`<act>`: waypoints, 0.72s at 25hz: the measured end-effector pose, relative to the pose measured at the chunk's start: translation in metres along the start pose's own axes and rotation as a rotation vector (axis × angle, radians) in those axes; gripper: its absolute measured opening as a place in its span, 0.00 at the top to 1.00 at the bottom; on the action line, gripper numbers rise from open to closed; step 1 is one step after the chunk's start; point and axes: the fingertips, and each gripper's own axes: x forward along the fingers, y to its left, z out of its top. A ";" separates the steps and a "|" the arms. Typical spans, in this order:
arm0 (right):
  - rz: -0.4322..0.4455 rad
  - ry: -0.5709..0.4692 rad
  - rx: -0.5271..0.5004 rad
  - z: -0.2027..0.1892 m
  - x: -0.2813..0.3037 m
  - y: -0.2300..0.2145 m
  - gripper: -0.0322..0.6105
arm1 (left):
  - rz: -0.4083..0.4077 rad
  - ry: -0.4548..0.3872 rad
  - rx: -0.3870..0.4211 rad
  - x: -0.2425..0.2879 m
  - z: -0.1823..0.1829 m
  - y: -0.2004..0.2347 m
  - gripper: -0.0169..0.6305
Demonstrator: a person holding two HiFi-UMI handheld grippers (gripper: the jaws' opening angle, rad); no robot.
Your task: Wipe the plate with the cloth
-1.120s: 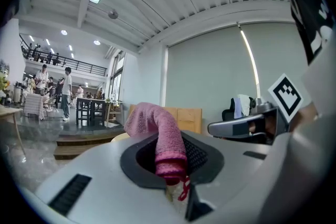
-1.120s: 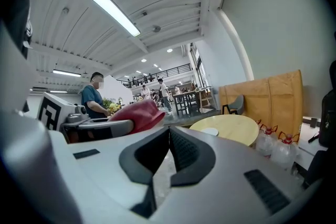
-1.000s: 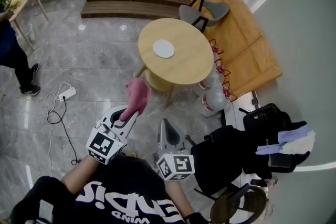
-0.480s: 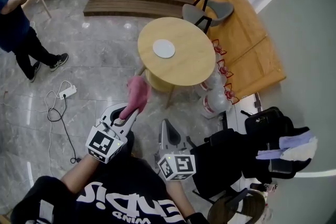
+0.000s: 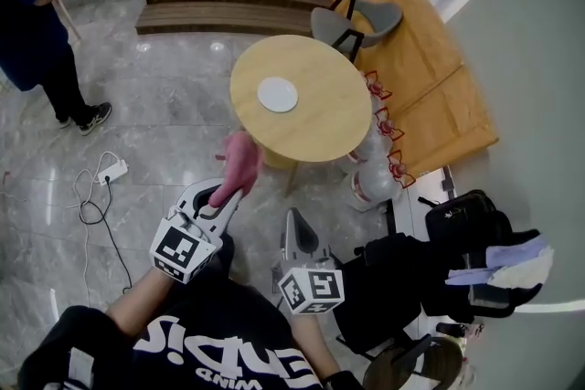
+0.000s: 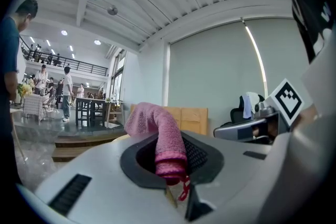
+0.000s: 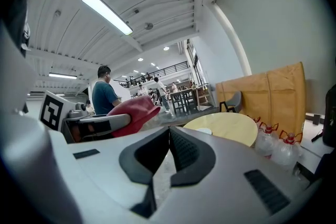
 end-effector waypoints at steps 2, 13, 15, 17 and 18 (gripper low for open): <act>-0.001 0.002 0.009 0.000 0.014 -0.002 0.92 | 0.001 0.007 -0.001 0.008 -0.001 0.012 0.89; -0.022 0.013 0.037 0.016 0.097 -0.014 0.92 | -0.037 0.036 -0.011 0.061 -0.002 0.079 0.89; -0.029 0.010 0.043 0.020 0.112 -0.016 0.92 | -0.043 0.040 -0.011 0.069 -0.002 0.091 0.89; -0.037 0.006 0.046 0.023 0.124 -0.018 0.92 | -0.049 0.043 -0.008 0.078 -0.002 0.103 0.89; -0.041 0.005 0.048 0.024 0.130 -0.019 0.91 | -0.054 0.043 -0.007 0.083 -0.002 0.109 0.89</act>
